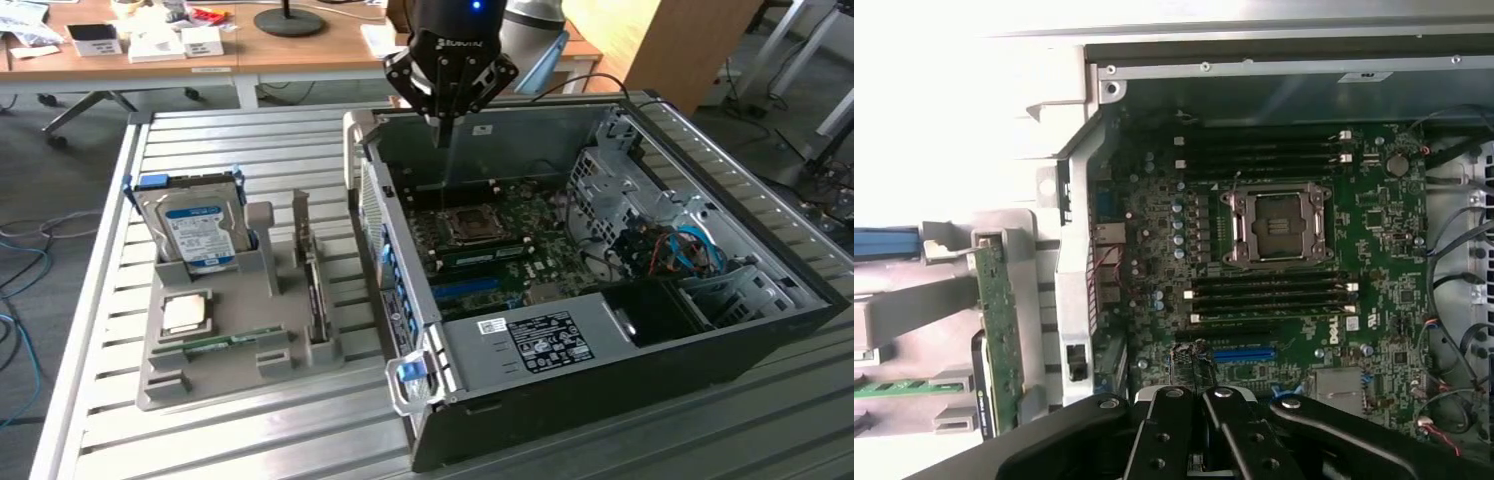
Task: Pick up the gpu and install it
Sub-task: 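Reach for the gpu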
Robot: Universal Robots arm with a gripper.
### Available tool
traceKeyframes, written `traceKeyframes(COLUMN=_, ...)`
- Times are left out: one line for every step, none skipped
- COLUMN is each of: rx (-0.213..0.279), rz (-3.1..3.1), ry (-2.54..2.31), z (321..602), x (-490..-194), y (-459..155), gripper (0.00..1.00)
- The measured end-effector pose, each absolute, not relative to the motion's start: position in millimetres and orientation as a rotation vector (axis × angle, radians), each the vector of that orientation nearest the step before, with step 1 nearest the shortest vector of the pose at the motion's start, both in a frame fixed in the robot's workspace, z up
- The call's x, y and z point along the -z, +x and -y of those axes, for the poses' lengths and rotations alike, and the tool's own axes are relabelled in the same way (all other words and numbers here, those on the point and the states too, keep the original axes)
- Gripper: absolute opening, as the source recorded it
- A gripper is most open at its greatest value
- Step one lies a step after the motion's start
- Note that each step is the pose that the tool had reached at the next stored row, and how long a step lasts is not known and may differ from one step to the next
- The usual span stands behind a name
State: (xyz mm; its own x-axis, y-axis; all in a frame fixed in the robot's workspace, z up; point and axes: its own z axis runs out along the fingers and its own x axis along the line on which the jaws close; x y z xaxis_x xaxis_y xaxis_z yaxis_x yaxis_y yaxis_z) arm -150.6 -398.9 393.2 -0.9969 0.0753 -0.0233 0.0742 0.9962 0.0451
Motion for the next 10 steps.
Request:
traceKeyframes(rx=-0.069, rz=-3.114, ry=0.117, z=398.8, x=-393.2, y=-151.6, gripper=0.11)
traceKeyframes(rx=-0.069, rz=-3.114, ry=0.117, z=398.9, x=-393.2, y=-152.4, gripper=0.11)
traceKeyframes(rx=-0.069, rz=-3.114, ry=0.117, z=398.8, x=-393.2, y=-152.7, gripper=0.11)
traceKeyframes(rx=-0.069, rz=-3.114, ry=0.116, z=398.8, x=-393.2, y=-152.8, gripper=0.11)
traceKeyframes(rx=-0.069, rz=-3.114, ry=0.117, z=398.9, x=-393.2, y=-152.9, gripper=0.11)
traceKeyframes(rx=-0.069, rz=-3.114, ry=0.117, z=398.8, x=-393.2, y=-153.1, gripper=0.11)
traceKeyframes(rx=-0.069, rz=-3.114, ry=0.117, z=398.9, x=-393.2, y=-153.1, gripper=0.11)
traceKeyframes(rx=-0.069, rz=-3.114, ry=0.117, z=398.8, x=-393.2, y=-153.3, gripper=0.11)
traceKeyframes(rx=-0.069, rz=-3.114, ry=0.117, z=398.8, x=-393.2, y=-153.5, gripper=0.11)
traceKeyframes(rx=-0.069, rz=-3.114, ry=0.117, z=398.8, x=-393.2, y=-153.9, gripper=0.11)
